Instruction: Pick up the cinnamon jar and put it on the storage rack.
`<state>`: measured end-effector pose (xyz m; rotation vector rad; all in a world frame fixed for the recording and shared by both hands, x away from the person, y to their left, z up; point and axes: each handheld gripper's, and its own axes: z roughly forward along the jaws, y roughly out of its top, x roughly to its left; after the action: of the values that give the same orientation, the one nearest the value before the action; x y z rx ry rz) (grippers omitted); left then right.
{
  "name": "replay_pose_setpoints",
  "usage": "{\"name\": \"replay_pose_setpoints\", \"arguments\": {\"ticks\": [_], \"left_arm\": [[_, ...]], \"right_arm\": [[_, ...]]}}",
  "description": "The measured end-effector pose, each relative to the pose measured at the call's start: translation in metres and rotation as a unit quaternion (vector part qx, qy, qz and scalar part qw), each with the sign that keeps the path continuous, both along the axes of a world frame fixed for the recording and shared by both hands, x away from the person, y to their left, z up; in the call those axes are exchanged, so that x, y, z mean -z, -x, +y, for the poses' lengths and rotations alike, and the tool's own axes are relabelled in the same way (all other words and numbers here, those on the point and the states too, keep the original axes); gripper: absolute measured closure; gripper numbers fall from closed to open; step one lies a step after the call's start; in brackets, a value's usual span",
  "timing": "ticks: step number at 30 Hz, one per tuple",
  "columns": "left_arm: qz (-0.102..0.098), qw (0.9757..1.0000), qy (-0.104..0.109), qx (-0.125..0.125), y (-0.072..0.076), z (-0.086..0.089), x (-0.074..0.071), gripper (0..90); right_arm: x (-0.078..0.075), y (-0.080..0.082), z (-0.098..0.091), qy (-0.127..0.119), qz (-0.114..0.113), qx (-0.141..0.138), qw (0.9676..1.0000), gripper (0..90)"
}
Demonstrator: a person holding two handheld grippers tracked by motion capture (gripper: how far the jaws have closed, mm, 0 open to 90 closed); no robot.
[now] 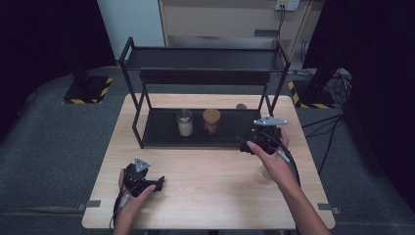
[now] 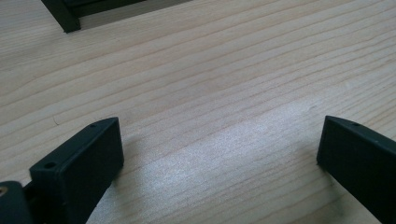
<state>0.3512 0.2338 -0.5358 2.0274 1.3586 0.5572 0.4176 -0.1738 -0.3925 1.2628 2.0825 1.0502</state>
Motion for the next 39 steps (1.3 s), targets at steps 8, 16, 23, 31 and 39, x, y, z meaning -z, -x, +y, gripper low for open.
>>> {"name": "replay_pose_setpoints", "arguments": {"ticks": [8, 16, 23, 31, 39], "left_arm": [[0.000, 1.0000, 0.000, 0.000, 0.000, 0.000, 0.000, 0.0], [0.000, 1.0000, 0.000, 0.000, 0.000, 0.000, 0.000, 0.0], [0.000, 1.0000, 0.000, 0.000, 0.000, 0.000, 0.000, 0.0], [0.000, 1.0000, 0.001, 0.000, 0.000, 0.000, 0.000, 0.0], [0.000, 1.0000, 0.001, 0.000, 0.000, 0.000, 0.000, 0.0]], "right_arm": [[0.001, 0.010, -0.012, 0.002, -0.002, 0.012, 0.9999, 3.6], [0.003, 0.017, -0.027, 0.003, -0.002, 0.029, 0.9996, 3.5], [0.004, 0.025, -0.041, 0.004, -0.003, 0.041, 0.9991, 3.6], [0.009, 0.034, -0.051, 0.007, -0.008, 0.052, 0.9986, 2.6], [0.017, 0.043, -0.060, 0.005, 0.000, 0.058, 0.9983, 2.2]]}}
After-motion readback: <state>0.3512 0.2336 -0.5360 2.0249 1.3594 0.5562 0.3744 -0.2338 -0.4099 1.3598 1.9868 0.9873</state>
